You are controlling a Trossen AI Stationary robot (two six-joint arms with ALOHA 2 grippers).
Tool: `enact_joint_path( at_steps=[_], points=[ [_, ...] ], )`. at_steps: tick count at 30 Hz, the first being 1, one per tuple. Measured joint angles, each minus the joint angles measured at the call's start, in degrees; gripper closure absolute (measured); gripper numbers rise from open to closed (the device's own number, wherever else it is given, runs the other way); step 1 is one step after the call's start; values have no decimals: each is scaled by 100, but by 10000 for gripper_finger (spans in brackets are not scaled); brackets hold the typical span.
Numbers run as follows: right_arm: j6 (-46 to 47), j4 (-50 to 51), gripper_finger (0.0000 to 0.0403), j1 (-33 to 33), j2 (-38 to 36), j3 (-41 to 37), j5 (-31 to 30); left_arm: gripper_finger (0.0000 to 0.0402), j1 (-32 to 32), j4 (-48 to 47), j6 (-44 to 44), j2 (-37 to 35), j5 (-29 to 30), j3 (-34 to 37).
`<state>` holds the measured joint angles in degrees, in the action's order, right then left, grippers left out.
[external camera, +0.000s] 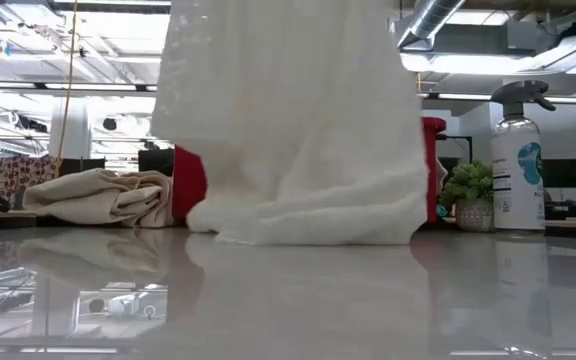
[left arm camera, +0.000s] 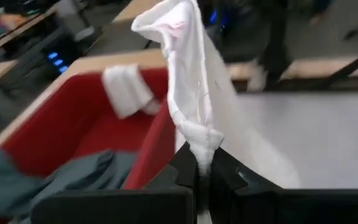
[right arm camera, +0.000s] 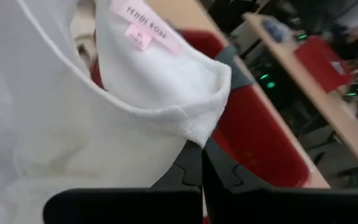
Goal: Fold Laundry from Bin
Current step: Fold the white shirt
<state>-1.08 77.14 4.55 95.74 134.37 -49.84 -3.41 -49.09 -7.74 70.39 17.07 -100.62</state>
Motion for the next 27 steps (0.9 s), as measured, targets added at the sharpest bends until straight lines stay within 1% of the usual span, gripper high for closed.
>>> enact_joint_path(
  at_steps=[3, 7, 11, 13, 15, 16, 18, 22, 25, 27],
  points=[
    [490, 72, 385, 612, -161, 0, -583, 401, 92, 262, 304, 22, -629, 0],
    [879, 83, 385, 1462, -245, 0, -1382, 401, 286, 866, 1095, 42, -1435, 0],
    [1113, 82, 385, 2200, -247, 0, -2408, 401, 520, 2299, 1906, 152, -1796, -4],
    [1124, 67, 385, 2509, -247, 0, -3006, 401, 615, 3134, 2135, 310, -2012, -4],
    [1124, 48, 385, 2767, -247, 0, -3737, 401, 662, 3945, 2311, 496, -2186, -4],
    [1122, 42, 385, 2862, -247, 0, -3958, 401, 670, 4321, 2412, 586, -2240, -4],
    [1018, 6, 385, 2922, -272, 0, -4023, 401, 667, 4981, 2648, 800, -2283, -6],
    [973, 7, 385, 2847, -341, 4, -4022, 401, 522, 5967, 3267, 1329, -2279, -7],
    [441, 7, 385, 2785, -349, 7, -4026, 401, 403, 6818, 3845, 1841, -2259, -7],
    [86, 6, 385, 2749, -399, 3, -4014, 401, 341, 7549, 4366, 2219, -2261, -7]
  ],
)
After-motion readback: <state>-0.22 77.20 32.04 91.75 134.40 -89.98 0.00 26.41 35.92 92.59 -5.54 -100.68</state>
